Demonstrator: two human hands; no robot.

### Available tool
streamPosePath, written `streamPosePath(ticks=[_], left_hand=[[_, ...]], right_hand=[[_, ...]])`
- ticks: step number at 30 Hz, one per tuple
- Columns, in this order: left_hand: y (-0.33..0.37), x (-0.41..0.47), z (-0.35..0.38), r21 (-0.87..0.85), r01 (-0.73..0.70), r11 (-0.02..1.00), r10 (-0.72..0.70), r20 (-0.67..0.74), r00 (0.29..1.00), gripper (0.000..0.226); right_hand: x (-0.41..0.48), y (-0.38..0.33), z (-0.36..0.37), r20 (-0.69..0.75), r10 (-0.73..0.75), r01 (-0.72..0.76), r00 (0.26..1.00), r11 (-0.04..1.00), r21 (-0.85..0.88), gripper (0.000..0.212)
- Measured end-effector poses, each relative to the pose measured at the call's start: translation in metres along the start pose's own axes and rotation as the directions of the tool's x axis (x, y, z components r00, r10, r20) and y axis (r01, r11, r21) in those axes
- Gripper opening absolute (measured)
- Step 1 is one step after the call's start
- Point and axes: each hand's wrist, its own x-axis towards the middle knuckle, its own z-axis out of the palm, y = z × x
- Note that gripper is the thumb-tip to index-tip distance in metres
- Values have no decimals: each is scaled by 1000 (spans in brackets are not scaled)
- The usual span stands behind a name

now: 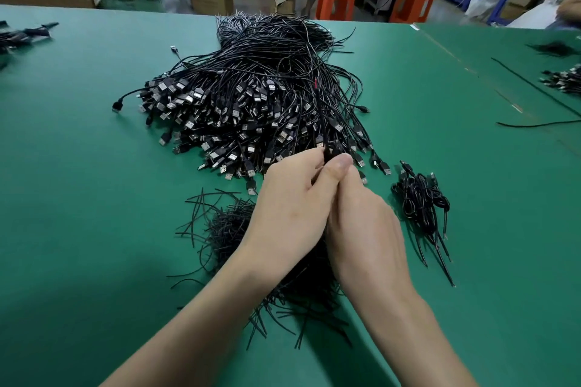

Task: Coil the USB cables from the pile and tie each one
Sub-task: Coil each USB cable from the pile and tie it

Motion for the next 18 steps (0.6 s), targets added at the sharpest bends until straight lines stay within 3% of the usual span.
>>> streamPosePath(ticks=[3,8,12,14,16,17,18], left_hand=[[-6,2,0,-23,-26,999,25,-16,1000,41],[-6,3,-2,-143,-96,985,88,-59,994,27],[-6,3,-4,-223,-205,953,198,-53,979,19],[-8,5,-10,-75,-328,942,319,-113,941,22],[-9,8,-16,148,-482,863,502,-155,851,23],[-9,9,-19,238,-538,808,580,-168,797,20],[-9,10,-21,316,-566,762,633,-180,753,16]], right_hand=[[0,1,-4,53,-47,39,997,989,142,20],[5,9,-12,152,-9,-66,988,874,482,23],[8,15,-18,125,-9,-43,992,913,407,17],[7,21,-21,18,47,-50,999,949,312,21],[1,24,-25,-87,132,-95,987,938,333,16],[-2,26,-26,-34,193,-158,981,882,445,27],[-5,25,-25,120,234,-258,965,761,595,42]])
